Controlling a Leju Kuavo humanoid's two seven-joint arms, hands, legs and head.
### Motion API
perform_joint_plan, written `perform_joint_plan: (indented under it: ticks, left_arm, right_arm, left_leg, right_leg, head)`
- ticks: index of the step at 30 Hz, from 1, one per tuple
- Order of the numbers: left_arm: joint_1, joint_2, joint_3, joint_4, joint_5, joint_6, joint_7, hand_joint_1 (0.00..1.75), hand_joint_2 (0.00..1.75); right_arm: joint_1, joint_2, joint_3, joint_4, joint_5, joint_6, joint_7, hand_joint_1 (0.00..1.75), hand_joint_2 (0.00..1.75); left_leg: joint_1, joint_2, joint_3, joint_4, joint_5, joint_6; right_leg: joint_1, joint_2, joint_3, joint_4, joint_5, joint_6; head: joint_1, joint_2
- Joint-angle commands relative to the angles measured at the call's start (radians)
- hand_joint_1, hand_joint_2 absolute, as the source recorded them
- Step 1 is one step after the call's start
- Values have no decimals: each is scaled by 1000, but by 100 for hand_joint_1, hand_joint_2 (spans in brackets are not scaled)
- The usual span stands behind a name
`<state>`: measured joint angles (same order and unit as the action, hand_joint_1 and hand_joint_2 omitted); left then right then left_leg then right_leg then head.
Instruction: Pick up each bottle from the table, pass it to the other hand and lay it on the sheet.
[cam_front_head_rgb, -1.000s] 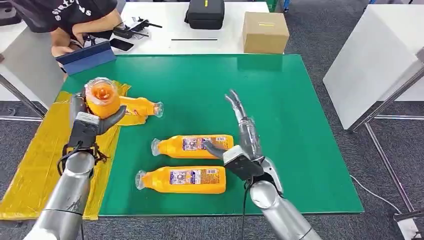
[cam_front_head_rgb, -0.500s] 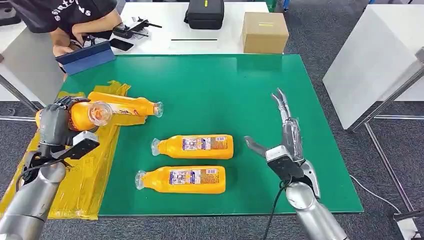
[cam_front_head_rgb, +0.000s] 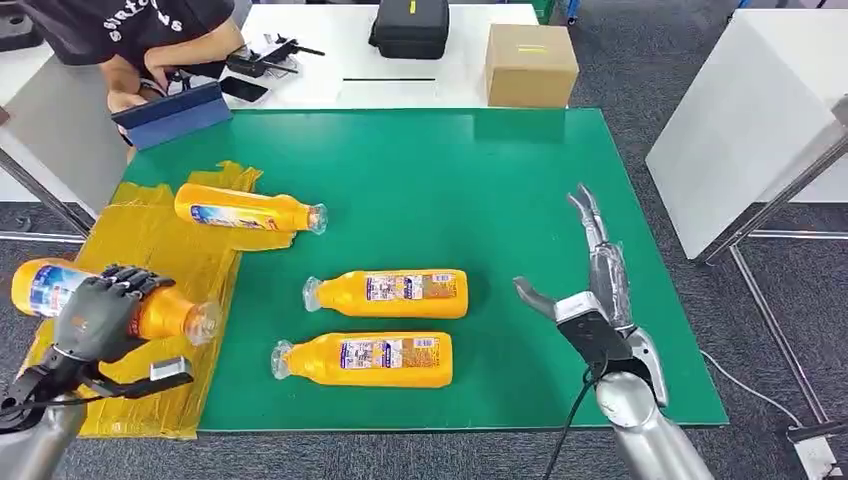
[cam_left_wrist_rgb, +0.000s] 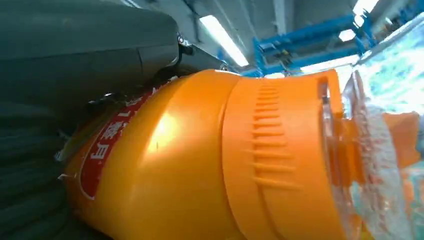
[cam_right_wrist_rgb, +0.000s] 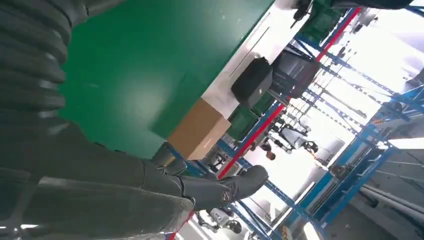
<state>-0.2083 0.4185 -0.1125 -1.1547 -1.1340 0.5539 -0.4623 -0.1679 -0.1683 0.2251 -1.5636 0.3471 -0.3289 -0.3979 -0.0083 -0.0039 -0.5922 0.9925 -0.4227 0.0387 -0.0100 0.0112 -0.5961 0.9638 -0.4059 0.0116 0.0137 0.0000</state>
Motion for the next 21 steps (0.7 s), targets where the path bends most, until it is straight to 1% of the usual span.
perform_joint_plan:
  ticks: [1, 5, 6, 7, 8, 9, 10, 11, 13, 14, 15, 16, 17, 18, 19, 20, 21]
  left_arm:
    - [13, -16, -62, 46, -42, -12, 17, 175, 175]
    - [11, -20, -95, 59, -46, -29, 11, 175, 175]
    - [11, -20, -95, 59, -46, -29, 11, 175, 175]
    - [12, -22, -99, 58, -39, -28, 11, 175, 175]
    - [11, -25, -103, 57, -24, -31, 13, 175, 175]
    - [6, -34, -108, 60, -10, -35, 14, 175, 175]
    - [-3, -41, -119, 63, 0, -42, 18, 175, 175]
    - [-10, -52, -123, 63, 5, -43, 23, 175, 175]
    - [-38, -79, -147, 47, 22, -48, 56, 175, 175]
    - [-53, -101, -147, 37, 54, -56, 63, 175, 175]
    - [-72, -121, -159, 21, 68, -66, 73, 175, 175]
    - [-84, -123, -182, 8, 82, -82, 90, 175, 175]
    - [-88, -125, -188, 3, 84, -86, 98, 175, 175]
    - [-88, -125, -188, 3, 84, -86, 98, 175, 175]
    - [-87, -122, -188, 4, 84, -87, 98, 175, 175]
    - [-86, -119, -189, 5, 85, -87, 98, 175, 175]
    - [-84, -115, -192, 5, 89, -85, 102, 175, 175]
  right_arm:
    - [15, 48, -48, -33, 42, 17, 33, 0, 175]
    - [37, 61, -64, -61, 64, 33, 44, 0, 175]
    - [37, 61, -64, -61, 64, 33, 44, 0, 175]
    - [45, 64, -66, -69, 68, 36, 47, 0, 175]
    - [52, 67, -68, -71, 74, 42, 50, 0, 175]
    - [58, 72, -68, -70, 79, 45, 51, 0, 175]
    - [61, 79, -68, -68, 86, 46, 50, 0, 175]
    - [63, 83, -64, -67, 91, 47, 49, 0, 175]
    - [73, 97, -63, -69, 107, 38, 49, 0, 175]
    - [75, 100, -61, -68, 109, 37, 49, 0, 175]
    - [73, 102, -59, -60, 111, 36, 49, 0, 175]
    - [70, 101, -55, -52, 111, 31, 49, 0, 175]
    - [68, 100, -55, -47, 111, 29, 49, 0, 175]
    - [68, 100, -55, -47, 111, 29, 49, 0, 175]
    - [67, 100, -55, -47, 111, 29, 49, 0, 175]
    - [67, 99, -56, -46, 111, 29, 49, 0, 175]
    - [66, 99, -56, -46, 111, 27, 49, 0, 175]
  left_leg:
    - [1, -1, 4, 0, -1, -3]
    - [0, -2, 3, -1, -1, -2]
    - [0, -3, 6, -1, -1, -3]
    - [0, -2, 3, -1, -1, -2]
    - [0, -2, 6, -1, -2, -3]
    - [0, -1, 3, -1, 0, -2]
    - [1, -2, 5, -1, -2, -3]
    - [0, -2, 3, -1, 0, -2]
    - [0, -4, 4, -1, 0, -2]
    - [1, -6, 6, -1, -1, -3]
    - [0, -5, 3, -1, 0, -2]
    - [0, -5, 1, 0, 1, -2]
    - [0, -9, 4, 0, 0, -3]
    - [0, -7, 2, 0, 1, -2]
    - [0, -5, 1, 0, 0, -2]
    - [0, -6, 3, 0, 0, -3]
    - [0, -4, 3, 0, -1, -3]
  right_leg:
    - [0, -2, 5, 0, -2, -1]
    - [0, -3, 4, -1, -1, -1]
    - [0, -4, 6, -1, -3, -1]
    - [0, -2, 3, -1, -1, -1]
    - [0, -3, 6, 0, -3, -1]
    - [0, -2, 3, -1, -1, -1]
    - [1, -3, 6, -1, -2, -1]
    - [0, -3, 4, -1, -1, -1]
    - [0, -4, 4, -1, -2, -1]
    - [1, -7, 8, -1, -3, -1]
    - [0, -6, 4, -1, -2, -1]
    - [0, -5, 1, -1, -1, 0]
    - [0, -10, 4, 0, -3, -1]
    - [0, -8, -1, -1, -1, 0]
    - [0, -5, -3, -1, 0, 0]
    - [1, -7, 0, -1, -1, -1]
    - [1, -4, 0, -1, -1, -1]
  head:
    - [1, 0]
    - [1, 0]
    - [0, 0]
    - [0, 0]
    - [0, 0]
    - [0, 0]
    - [1, 0]
    - [0, 0]
    - [0, 0]
    - [0, 0]
    - [0, 0]
    - [0, 0]
    - [0, 0]
    - [0, 0]
    - [0, 0]
    - [0, 0]
    - [0, 0]
